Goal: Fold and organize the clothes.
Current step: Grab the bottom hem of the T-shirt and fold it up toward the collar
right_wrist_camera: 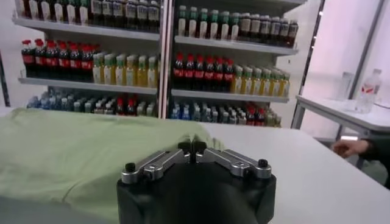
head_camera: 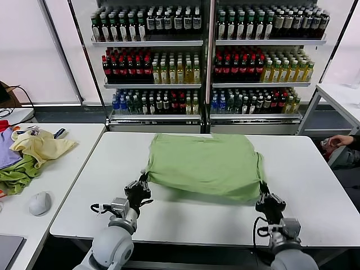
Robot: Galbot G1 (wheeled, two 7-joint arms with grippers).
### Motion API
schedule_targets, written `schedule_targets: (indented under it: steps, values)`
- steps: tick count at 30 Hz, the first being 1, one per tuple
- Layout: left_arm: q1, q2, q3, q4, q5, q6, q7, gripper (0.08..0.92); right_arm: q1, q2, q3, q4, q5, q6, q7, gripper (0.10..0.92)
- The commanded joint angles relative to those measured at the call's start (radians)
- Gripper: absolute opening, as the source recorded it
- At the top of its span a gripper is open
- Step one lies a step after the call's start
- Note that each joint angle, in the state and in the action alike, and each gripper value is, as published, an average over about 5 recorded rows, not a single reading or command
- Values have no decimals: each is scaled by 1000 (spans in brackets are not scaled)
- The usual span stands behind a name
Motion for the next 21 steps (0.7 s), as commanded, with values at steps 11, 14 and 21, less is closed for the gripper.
schedule_targets:
  steps: [11,14,21]
  values:
    - [-303,-17,105,414,114,10,69,89,370,-31,-121,-347,-9,-30,-25,115]
    - [-310,-26,107,432,129,17,70,89,380,-24,-140,-368,-30,-33,-35,115]
    - [-301,-25,94,417,130,16,67,128,369,-7,-153,-379,-75,-27,-75,167]
